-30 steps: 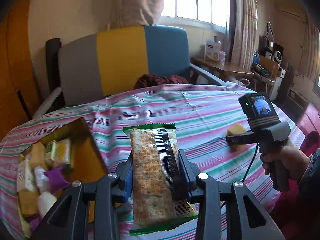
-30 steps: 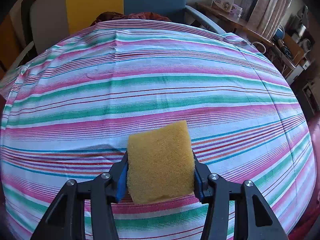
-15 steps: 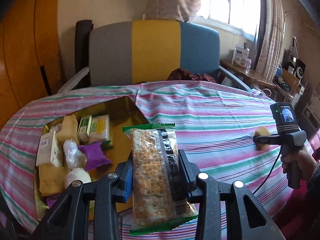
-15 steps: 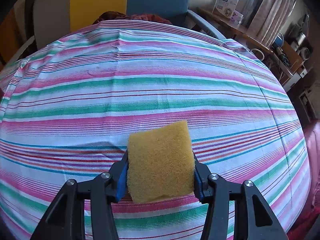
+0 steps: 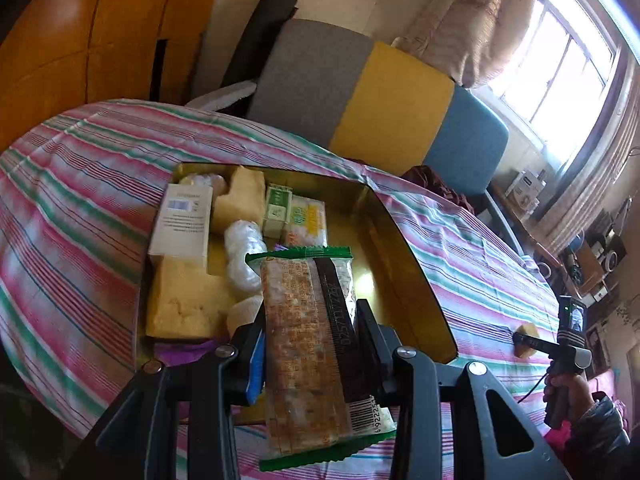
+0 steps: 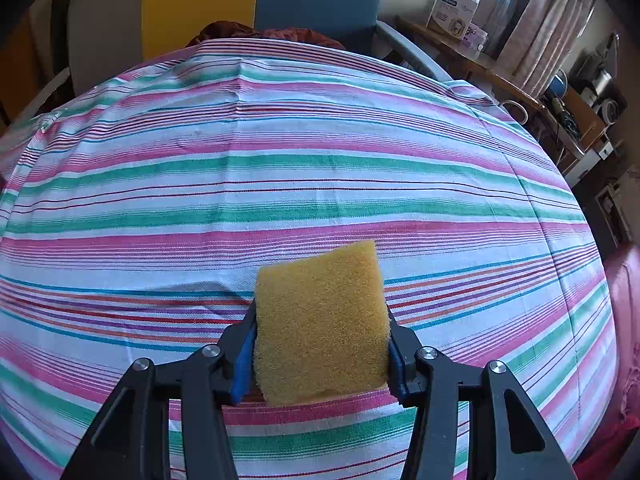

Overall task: Organize objects
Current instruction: 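Carry the cracker pack into the tray and open the left gripper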

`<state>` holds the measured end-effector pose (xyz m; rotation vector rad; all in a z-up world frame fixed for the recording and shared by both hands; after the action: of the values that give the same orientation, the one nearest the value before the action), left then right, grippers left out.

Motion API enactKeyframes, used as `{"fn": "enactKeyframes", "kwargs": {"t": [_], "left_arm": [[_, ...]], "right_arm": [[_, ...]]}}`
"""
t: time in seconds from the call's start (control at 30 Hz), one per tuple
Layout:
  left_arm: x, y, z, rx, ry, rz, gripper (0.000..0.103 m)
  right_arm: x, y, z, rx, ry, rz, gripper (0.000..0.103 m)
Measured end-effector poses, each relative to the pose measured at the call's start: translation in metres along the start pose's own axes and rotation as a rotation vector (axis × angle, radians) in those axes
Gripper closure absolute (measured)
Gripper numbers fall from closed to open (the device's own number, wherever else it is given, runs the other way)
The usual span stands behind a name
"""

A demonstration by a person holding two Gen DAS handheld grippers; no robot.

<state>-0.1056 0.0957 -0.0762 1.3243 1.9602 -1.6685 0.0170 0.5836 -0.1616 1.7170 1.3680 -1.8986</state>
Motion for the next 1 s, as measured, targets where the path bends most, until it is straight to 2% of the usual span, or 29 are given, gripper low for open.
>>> {"fn": "enactKeyframes", "kwargs": {"t": [0.23,0.4,0.5,0.67,0.73,0.8,0.87,1.0], "left_arm": [[0.052,-0.022,-0.041,-0.045,0.128,0.088,0.065],[0.103,-0.042,-0.052,-0.093,0.119,0.172,0.065],[0.127,-0.052,-0.053,-0.117,0.095,0.190,0.065],[0.164,-0.053,-0.046,-0.161,0.069,0.262,0.064],[0.175,-0.052,-0.047,-0.159,0.083,0.275,0.058],[0.180,-0.052,-0.044,-0.154,0.060,0.278,0.058],[0.175,-0.052,-0.042,-0.160,0.071,0.267,0.058],[0.148,-0.055,-0.038,-0.113,0.031,0.198,0.058]], "right_arm": [[-0.001,0.000,0.000,-0.005,0.003,0.000,0.050],[0.000,0.000,0.000,-0.008,0.003,0.001,0.050],[0.001,-0.001,0.000,-0.007,-0.002,0.003,0.050],[0.003,-0.002,-0.001,0.003,-0.010,0.009,0.050],[0.003,-0.003,0.000,0.004,-0.010,0.010,0.050],[0.003,-0.003,0.000,0.000,-0.009,0.009,0.050],[0.003,-0.003,0.001,0.001,-0.010,0.010,0.050],[0.003,-0.003,0.002,-0.005,-0.005,0.008,0.050]]}}
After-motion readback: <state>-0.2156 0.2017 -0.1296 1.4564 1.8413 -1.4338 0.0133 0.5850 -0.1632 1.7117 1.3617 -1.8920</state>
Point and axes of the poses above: each gripper's, at about its wrist camera, not at the fingertips, and x roughly the way its jaws point, z to its left, y to its underside, the point moved 8 cm from there along x, roughly the way its jaws point, and after that the axes turned 3 degrees about x, right-handed, at the moved point
